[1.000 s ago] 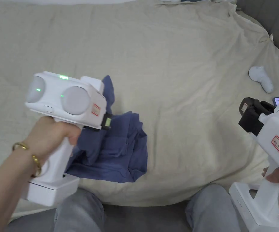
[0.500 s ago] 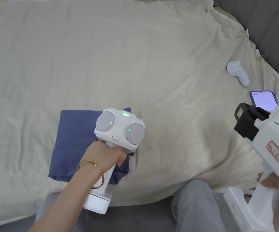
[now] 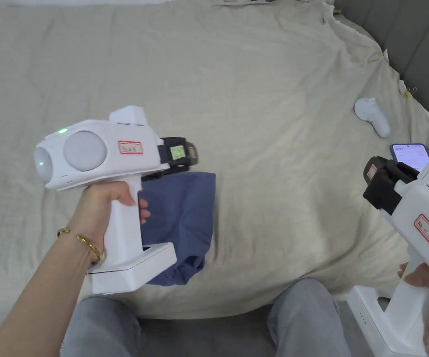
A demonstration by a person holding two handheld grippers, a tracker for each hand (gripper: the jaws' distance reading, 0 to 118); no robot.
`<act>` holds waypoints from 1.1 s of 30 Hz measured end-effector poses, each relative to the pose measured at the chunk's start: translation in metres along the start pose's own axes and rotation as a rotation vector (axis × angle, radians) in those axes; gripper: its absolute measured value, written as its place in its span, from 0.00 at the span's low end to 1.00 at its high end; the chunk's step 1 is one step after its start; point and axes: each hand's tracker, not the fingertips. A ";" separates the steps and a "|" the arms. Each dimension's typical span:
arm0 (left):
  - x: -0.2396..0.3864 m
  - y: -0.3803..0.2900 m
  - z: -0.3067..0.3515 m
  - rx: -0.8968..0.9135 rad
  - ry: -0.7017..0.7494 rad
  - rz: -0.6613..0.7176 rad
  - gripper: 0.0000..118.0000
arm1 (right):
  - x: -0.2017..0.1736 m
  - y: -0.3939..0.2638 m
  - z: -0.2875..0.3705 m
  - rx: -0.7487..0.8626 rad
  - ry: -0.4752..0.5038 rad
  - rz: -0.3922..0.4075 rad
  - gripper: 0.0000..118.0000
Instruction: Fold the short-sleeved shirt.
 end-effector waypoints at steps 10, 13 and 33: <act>0.013 -0.099 -0.049 0.128 0.258 -0.236 0.00 | -0.006 -0.004 -0.003 -0.028 0.000 0.017 0.00; 0.022 -0.125 -0.071 0.060 0.262 -0.294 0.00 | -0.004 -0.004 -0.002 -0.032 0.007 -0.007 0.00; 0.076 -0.092 -0.055 0.041 0.022 -0.367 0.00 | -0.034 0.014 0.012 0.017 0.050 0.053 0.00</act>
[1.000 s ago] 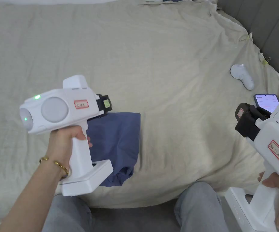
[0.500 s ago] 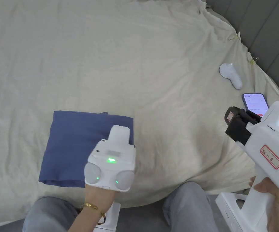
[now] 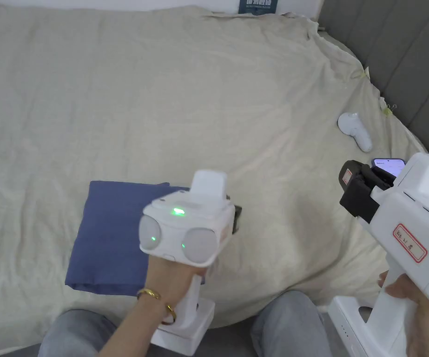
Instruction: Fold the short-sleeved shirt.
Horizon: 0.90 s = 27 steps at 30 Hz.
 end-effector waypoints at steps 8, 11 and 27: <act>-0.079 0.046 0.095 0.337 0.232 0.094 0.00 | -0.040 0.008 -0.002 0.060 0.077 0.031 0.00; -0.100 0.038 0.124 0.434 0.389 0.051 0.00 | -0.068 0.010 -0.003 0.084 0.112 0.056 0.00; -0.162 -0.017 0.162 0.379 0.550 0.087 0.00 | -0.238 -0.067 -0.081 -0.003 0.293 0.052 0.00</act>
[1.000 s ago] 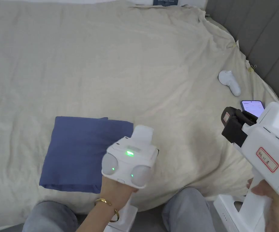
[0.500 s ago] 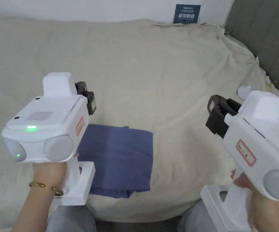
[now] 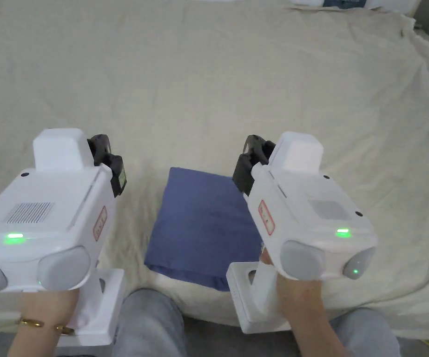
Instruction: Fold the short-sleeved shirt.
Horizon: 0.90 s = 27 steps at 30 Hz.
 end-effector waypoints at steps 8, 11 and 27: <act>-0.016 -0.014 -0.014 -0.065 -0.009 0.007 0.00 | 0.027 -0.096 -0.052 -0.230 -0.084 0.104 0.00; -0.018 -0.017 -0.020 -0.084 -0.024 0.013 0.00 | 0.041 -0.116 -0.057 -0.293 -0.080 0.063 0.00; -0.044 -0.025 -0.160 -0.895 -0.647 0.321 1.00 | 0.060 -0.123 -0.063 -0.315 -0.031 0.002 0.00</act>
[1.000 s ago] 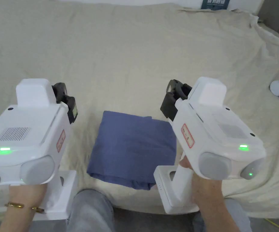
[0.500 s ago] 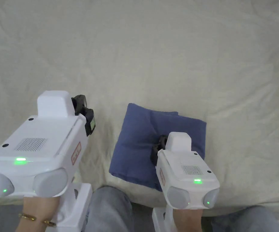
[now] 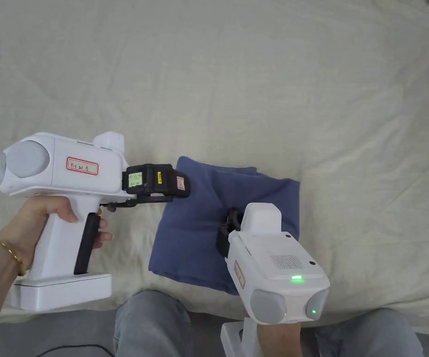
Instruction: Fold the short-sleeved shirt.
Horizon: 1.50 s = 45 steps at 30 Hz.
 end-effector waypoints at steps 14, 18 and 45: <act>-0.007 0.007 -0.048 -0.166 -0.072 0.050 0.46 | -0.004 0.005 0.007 -0.011 0.033 -0.036 0.00; -0.007 0.005 -0.047 -0.139 -0.100 0.179 0.26 | -0.002 0.006 0.005 -0.018 0.036 -0.042 0.00; -0.095 0.064 0.177 0.166 0.802 0.205 0.14 | 0.035 0.133 0.124 0.239 -0.005 -0.121 0.00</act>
